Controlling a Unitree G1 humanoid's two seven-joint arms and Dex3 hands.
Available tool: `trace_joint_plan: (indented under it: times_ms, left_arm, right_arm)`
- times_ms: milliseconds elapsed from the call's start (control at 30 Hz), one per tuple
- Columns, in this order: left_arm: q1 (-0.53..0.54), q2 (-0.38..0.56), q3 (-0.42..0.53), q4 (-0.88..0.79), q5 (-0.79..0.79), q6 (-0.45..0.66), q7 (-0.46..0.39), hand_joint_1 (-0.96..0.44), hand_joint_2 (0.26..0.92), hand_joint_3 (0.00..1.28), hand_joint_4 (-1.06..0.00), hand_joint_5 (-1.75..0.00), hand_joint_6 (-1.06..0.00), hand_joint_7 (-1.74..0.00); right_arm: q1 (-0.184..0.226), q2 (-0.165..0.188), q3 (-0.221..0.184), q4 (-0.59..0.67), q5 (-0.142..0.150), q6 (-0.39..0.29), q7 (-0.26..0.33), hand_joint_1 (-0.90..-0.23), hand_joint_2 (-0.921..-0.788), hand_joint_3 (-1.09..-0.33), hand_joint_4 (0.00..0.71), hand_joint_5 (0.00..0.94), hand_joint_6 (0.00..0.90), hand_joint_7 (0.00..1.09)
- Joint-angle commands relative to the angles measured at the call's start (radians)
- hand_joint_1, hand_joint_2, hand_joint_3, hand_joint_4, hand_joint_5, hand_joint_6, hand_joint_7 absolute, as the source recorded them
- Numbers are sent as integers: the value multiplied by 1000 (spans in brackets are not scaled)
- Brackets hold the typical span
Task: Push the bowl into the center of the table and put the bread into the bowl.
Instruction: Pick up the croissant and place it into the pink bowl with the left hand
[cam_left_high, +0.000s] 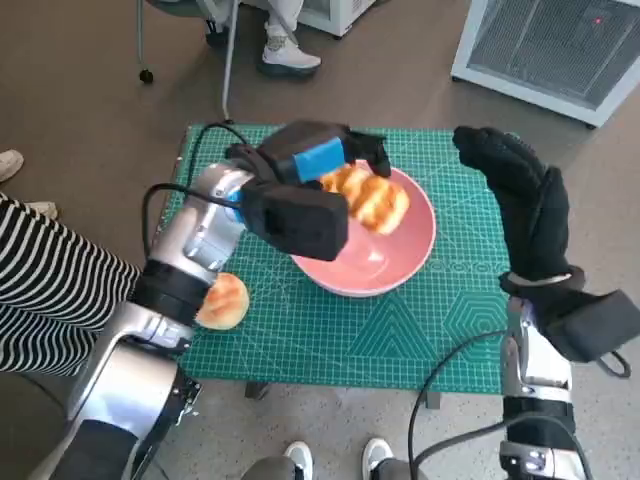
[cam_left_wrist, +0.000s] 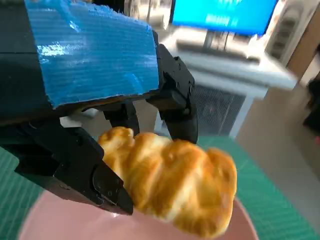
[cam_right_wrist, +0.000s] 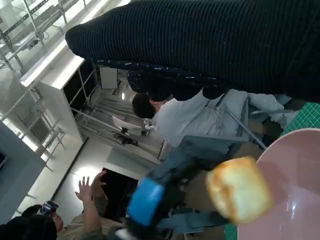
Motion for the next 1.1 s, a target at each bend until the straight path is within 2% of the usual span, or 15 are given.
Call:
trace_joint_plan:
  times_ms: [33, 133, 367, 600, 800, 900, 1100]
  left_arm:
    - [-40, -30, -31, 87, 24, 22, -30, -54, 798, 48, -342, -92, -366, -172]
    - [-44, -36, -45, 104, 28, 40, -58, -91, 794, 35, -277, -24, -327, -112]
    - [-33, -22, -62, 69, 36, 72, -115, -146, 784, 21, -191, -2, -300, -68]
    - [25, 43, -35, -62, 9, 49, -171, -206, 775, 11, -130, 0, -262, -34]
    - [143, 165, 51, -375, -78, 89, -299, -222, 763, 3, -103, 0, -240, -17]
    - [226, 244, 127, -579, -148, 133, -368, -211, 760, 1, -98, 0, -236, -13]
    - [359, 364, 271, -779, -269, 140, -429, -191, 763, 2, -91, 0, -235, -10]
  right_arm:
    - [38, -1, -4, -4, 2, 8, -7, -823, -921, -737, 215, 2, 58, 574]
    - [41, -1, -4, -7, -2, 7, -13, -824, -921, -740, 217, 2, 61, 571]
    - [46, -1, -4, -14, -6, 1, -19, -825, -921, -749, 215, 1, 64, 567]
    - [51, 3, 0, -23, -15, -3, -33, -828, -921, -759, 209, 0, 65, 563]
    - [56, 5, 3, -30, -13, -5, -37, -825, -921, -759, 205, 0, 66, 560]
    - [59, 7, 4, -34, -6, -1, -36, -824, -921, -760, 203, 0, 66, 558]
    - [66, 11, 4, -45, -1, 3, -36, -824, -921, -759, 203, 0, 67, 557]
